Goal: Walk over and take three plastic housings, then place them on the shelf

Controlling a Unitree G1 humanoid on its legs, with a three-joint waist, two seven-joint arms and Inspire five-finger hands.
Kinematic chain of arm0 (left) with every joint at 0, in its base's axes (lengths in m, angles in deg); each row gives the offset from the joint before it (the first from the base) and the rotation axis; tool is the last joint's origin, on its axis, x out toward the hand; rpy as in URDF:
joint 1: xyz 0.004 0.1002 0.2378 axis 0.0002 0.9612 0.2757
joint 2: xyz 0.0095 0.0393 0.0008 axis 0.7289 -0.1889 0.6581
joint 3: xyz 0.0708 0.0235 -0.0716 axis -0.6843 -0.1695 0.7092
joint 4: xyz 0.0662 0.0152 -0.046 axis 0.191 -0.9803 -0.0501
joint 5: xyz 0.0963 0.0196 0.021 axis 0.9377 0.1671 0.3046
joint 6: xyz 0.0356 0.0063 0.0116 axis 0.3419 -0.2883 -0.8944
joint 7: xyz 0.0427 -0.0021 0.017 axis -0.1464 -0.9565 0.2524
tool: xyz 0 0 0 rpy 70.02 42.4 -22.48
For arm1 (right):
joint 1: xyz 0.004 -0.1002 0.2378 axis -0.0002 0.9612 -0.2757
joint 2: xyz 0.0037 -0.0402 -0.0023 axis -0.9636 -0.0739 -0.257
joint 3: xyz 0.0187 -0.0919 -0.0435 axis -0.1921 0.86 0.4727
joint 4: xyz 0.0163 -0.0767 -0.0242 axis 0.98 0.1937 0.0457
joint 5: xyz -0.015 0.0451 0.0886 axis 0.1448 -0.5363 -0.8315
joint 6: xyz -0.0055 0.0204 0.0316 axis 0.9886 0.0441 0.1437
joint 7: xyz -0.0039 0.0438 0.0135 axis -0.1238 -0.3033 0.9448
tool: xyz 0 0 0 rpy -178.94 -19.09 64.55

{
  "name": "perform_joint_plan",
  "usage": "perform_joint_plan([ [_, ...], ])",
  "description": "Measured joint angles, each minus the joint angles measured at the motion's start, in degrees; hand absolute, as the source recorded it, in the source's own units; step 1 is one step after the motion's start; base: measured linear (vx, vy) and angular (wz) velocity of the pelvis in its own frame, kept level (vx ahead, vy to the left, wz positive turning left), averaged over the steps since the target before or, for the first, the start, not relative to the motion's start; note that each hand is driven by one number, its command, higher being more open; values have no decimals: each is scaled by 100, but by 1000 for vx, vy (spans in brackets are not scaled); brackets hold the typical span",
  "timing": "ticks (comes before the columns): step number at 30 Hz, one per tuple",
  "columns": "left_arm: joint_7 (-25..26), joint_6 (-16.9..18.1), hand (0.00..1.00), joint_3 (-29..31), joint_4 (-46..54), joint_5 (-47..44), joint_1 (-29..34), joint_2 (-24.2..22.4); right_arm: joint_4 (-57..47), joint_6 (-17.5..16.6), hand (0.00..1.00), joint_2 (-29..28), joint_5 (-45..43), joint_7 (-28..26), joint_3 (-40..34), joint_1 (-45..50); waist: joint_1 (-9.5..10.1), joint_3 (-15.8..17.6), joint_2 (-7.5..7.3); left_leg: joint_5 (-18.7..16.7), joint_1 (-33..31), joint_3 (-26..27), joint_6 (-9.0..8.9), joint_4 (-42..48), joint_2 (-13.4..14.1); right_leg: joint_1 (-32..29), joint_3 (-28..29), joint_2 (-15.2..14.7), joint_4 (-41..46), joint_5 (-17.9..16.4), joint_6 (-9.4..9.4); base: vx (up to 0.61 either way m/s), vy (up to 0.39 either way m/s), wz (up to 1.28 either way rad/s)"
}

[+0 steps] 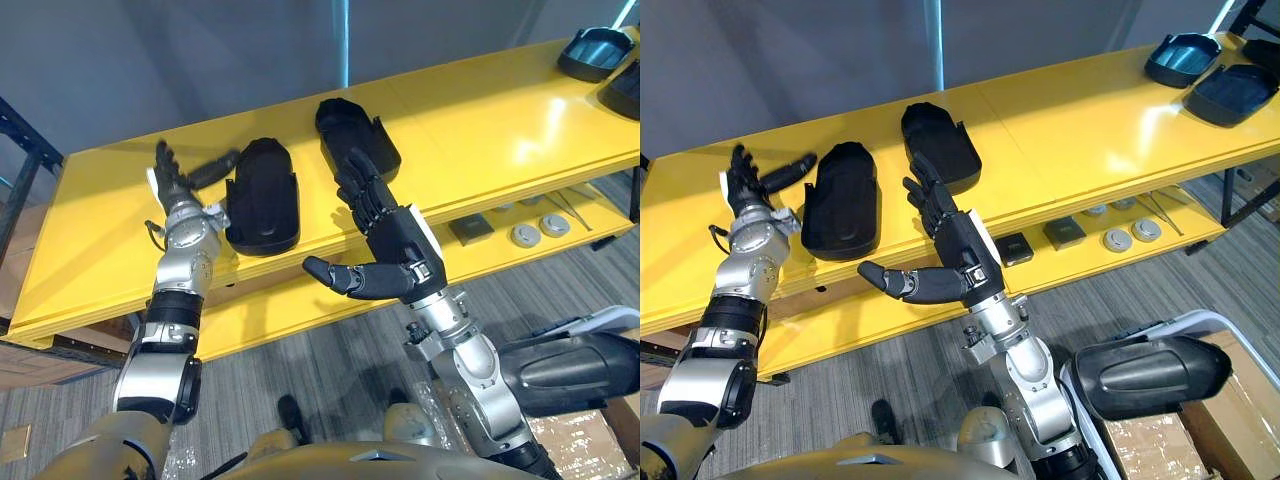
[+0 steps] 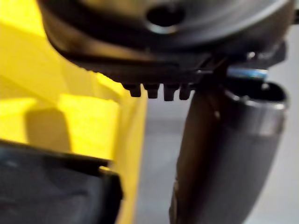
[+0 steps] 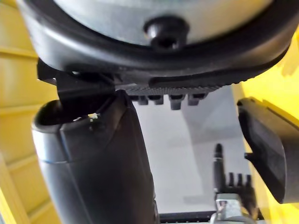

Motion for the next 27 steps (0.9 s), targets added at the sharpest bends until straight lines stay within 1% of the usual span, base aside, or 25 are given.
perform_joint_plan([
  [2, -26, 286, 100, 0, 644, -7, 26, -48, 44, -1, 100, -1, 200, 229, -4, -37, 47, -2, -1, -2, 70, -46, -3, -1, 1, 97, -50, 2, -20, -1, -3, 17, -6, 7],
  [3, -46, 371, 100, 1, 835, -15, 59, -49, 72, -1, 100, -1, 201, 300, -6, -68, 46, -7, 3, -3, 86, -60, -3, -2, 1, 121, -67, 2, -29, -2, -3, -5, -5, 4],
  [5, -256, 651, 100, -2, 1560, -29, 323, -120, 121, -2, 100, -12, 202, 578, -139, -114, 68, -26, 28, -3, 127, -123, -4, -3, 2, 222, -116, 5, -101, 1, 0, -13, -3, 7],
  [7, -533, 773, 100, -3, 1987, -53, 653, -261, 277, 4, 100, -18, 302, 785, -320, -113, 115, -110, 34, -9, 156, -154, -12, -4, 2, 289, -159, 6, -152, -1, -1, -22, 1, 10],
  [8, -770, 811, 100, -26, 2278, -97, 978, -281, 411, 9, 100, -14, 445, 893, -463, -110, 128, -178, 45, -12, 150, -192, -15, -5, 3, 332, -208, 8, -219, -4, -6, -22, 0, 11],
  [9, -877, 820, 100, -35, 2406, -96, 1158, -281, 481, 11, 100, -10, 509, 941, -528, -109, 134, -209, 53, -14, 142, -210, -18, -5, 3, 339, -230, 9, -230, -5, -9, -10, -4, 14],
  [11, -1186, 834, 100, -39, 2858, -96, 1875, -341, 623, 29, 100, 1, 629, 1140, -759, -85, 166, -250, 67, -23, 144, -260, -30, -5, 3, 430, -326, 15, -321, 4, -18, -7, -4, 16],
  [12, -1335, 846, 100, -28, 3115, -96, 2314, -490, 629, 35, 100, 4, 617, 1204, -922, -48, 228, -264, 65, -26, 142, -292, -35, -5, 2, 459, -360, 16, -354, 13, -18, -3, -2, 14],
  [13, -1411, 854, 100, -23, 3229, -84, 2534, -580, 629, 35, 100, 9, 602, 1212, -1030, -25, 269, -270, 60, -26, 142, -307, -38, -5, 2, 476, -382, 17, -370, 16, -18, 5, -1, 17],
  [15, -1627, 860, 100, 50, 3707, 23, 3381, -870, 628, 35, 100, -33, 574, 1213, -1439, 64, 394, -317, 12, -39, 98, -402, -74, -5, -3, 529, -508, 23, -463, 33, -22, -5, -1, 24],
  [16, -1685, 860, 100, 97, 3809, 24, 3573, -923, 627, 34, 100, -34, 575, 1213, -1531, 103, 432, -369, 3, -35, 48, -431, -76, -5, -3, 524, -548, 28, -497, 44, -26, 6, -6, 30],
  [17, -1784, 939, 100, 213, 3961, 25, 3882, -988, 627, 35, 100, -37, 598, 1255, -1702, 155, 470, -431, -26, -20, -19, -506, -81, -4, -7, 531, -629, 38, -545, 63, -25, 18, -6, 20],
  [18, -2218, 1616, 100, 639, 4485, 457, 4626, -1346, 394, 33, 100, -248, 619, 1647, -2234, 126, 770, -555, -253, 0, -61, -684, -86, -4, -46, 649, -841, 19, -615, 81, -25, 18, -5, 15],
  [24, -2218, 1616, 100, 600, 4480, 456, 4636, -1347, 398, 33, 100, -248, 602, 1623, -2234, 129, 772, -543, -274, 19, -93, -725, -83, 10, -19, 650, -869, 26, -600, 96, -9, 0, 0, 3],
  [25, -2219, 1616, 100, 567, 4472, 451, 4659, -1348, 406, 33, 100, -248, 577, 1564, -2233, 143, 766, -539, -278, 61, -123, -764, -50, 20, -15, 644, -885, 31, -593, 113, 15, 0, 0, 12],
  [27, -2227, 1616, 100, 543, 4444, 392, 4682, -1362, 438, 34, 100, -248, 496, 1350, -2227, 173, 772, -497, -293, 74, -123, -778, -50, 20, -34, 625, -883, 41, -587, 115, 9, 0, 0, 4],
])
